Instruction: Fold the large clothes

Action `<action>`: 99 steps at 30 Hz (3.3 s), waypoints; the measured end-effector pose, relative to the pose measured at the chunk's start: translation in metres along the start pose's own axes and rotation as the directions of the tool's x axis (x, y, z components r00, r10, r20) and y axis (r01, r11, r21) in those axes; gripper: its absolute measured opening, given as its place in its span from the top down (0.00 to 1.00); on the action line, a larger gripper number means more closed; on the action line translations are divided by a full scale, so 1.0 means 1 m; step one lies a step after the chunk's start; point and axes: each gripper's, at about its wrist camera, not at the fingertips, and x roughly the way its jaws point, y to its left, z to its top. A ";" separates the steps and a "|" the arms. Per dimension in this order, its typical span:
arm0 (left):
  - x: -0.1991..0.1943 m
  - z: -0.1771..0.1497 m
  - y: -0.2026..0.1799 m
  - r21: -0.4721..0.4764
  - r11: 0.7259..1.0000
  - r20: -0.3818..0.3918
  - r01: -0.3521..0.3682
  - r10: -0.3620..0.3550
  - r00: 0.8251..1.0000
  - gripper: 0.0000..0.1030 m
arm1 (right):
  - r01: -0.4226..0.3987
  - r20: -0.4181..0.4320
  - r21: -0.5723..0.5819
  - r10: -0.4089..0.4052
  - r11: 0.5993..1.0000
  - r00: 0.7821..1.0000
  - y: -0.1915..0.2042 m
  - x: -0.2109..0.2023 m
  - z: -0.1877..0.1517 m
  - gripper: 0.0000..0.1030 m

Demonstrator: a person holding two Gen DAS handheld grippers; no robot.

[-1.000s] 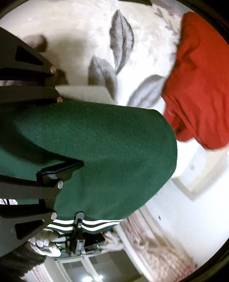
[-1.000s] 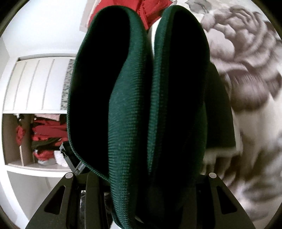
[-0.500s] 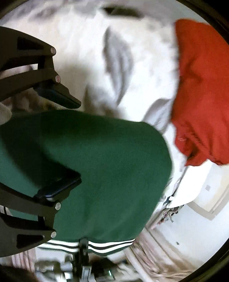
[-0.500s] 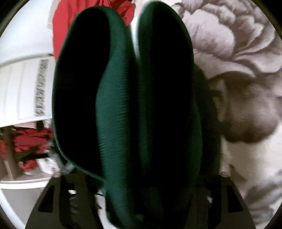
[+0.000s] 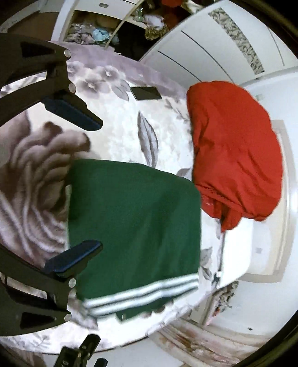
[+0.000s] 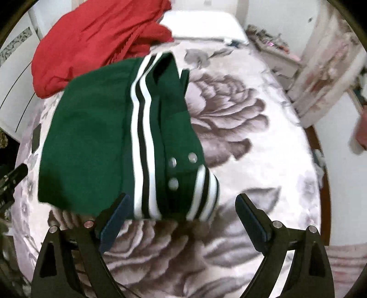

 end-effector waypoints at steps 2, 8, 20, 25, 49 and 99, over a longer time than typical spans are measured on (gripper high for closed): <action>-0.033 -0.006 0.000 -0.014 1.000 0.023 -0.003 0.003 1.000 0.06 | 0.014 0.038 -0.003 -0.014 1.000 0.999 0.010 -0.041 -0.019 0.08; -0.141 -0.026 -0.001 -0.036 0.999 0.097 0.006 -0.002 0.995 0.06 | 0.025 0.121 -0.023 -0.022 0.999 0.992 0.005 -0.154 -0.068 0.08; -0.323 -0.074 0.007 -0.077 0.997 0.196 0.027 -0.011 0.981 0.06 | 0.005 0.273 -0.030 0.003 1.000 0.962 -0.014 -0.388 -0.166 0.08; -0.375 -0.093 0.002 -0.068 0.997 0.224 0.027 -0.011 0.974 0.06 | -0.024 0.302 -0.026 0.031 0.999 0.953 -0.024 -0.450 -0.203 0.08; -0.479 -0.114 -0.005 -0.080 0.997 0.230 -0.010 0.028 0.973 0.06 | -0.041 0.392 -0.056 0.059 0.998 0.918 -0.053 -0.605 -0.253 0.08; -0.508 -0.115 -0.011 -0.073 0.997 0.290 -0.012 0.033 0.956 0.05 | -0.055 0.440 -0.088 0.088 0.995 0.894 -0.055 -0.635 -0.254 0.05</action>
